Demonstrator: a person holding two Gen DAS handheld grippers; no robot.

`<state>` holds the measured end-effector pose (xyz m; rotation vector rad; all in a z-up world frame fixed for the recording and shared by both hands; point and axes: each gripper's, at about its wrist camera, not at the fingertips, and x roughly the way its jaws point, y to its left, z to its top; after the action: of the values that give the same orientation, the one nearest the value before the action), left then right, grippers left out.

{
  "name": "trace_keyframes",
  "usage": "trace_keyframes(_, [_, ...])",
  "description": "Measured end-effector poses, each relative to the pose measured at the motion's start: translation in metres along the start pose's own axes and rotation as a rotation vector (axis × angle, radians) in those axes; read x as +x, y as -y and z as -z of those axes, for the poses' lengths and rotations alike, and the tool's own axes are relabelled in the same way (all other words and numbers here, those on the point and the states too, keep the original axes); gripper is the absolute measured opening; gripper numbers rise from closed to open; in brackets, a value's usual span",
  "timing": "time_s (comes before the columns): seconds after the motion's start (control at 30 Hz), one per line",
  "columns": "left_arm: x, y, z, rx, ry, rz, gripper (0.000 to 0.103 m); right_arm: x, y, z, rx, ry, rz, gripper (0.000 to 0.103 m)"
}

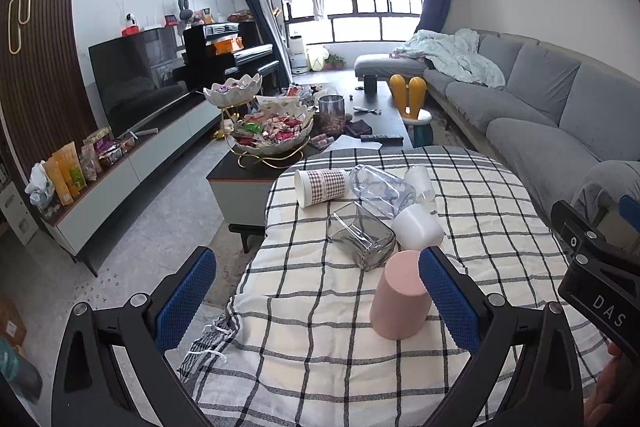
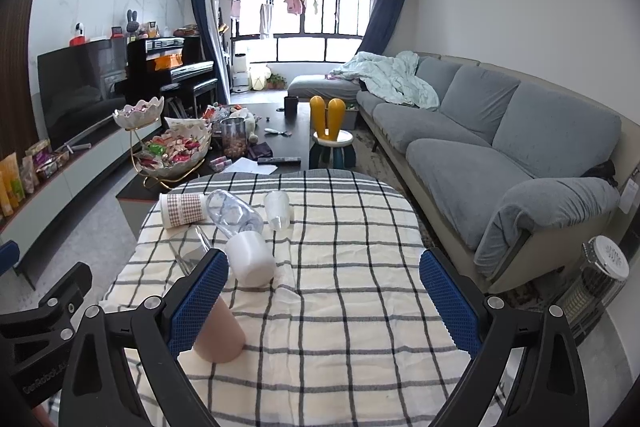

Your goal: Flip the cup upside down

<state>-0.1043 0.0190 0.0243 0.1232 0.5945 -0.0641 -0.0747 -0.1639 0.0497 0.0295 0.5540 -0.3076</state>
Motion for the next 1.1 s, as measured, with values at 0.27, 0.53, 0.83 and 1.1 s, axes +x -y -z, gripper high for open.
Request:
trace_keyframes(0.27, [-0.0018,-0.0023,-0.0004,-0.01,0.011,-0.01,0.103,0.0001,0.0004,0.0,0.0,0.0,0.0,0.097])
trace_keyframes(0.53, [-0.0038,-0.0054,-0.0011,-0.026,0.023,-0.004,0.103,0.0001,0.0009,-0.0002,0.0,0.0,0.0,0.097])
trace_keyframes(0.83, [-0.0049,-0.0028,-0.0013,-0.035,0.033,0.02,0.103,0.0001,0.0012,-0.0002,0.001,-0.001,0.0,0.097])
trace_keyframes(1.1, [-0.0018,-0.0012,0.0,-0.029,0.017,0.011,0.103,-0.0001,0.0017,0.0006,0.001,-0.003,0.002,0.097])
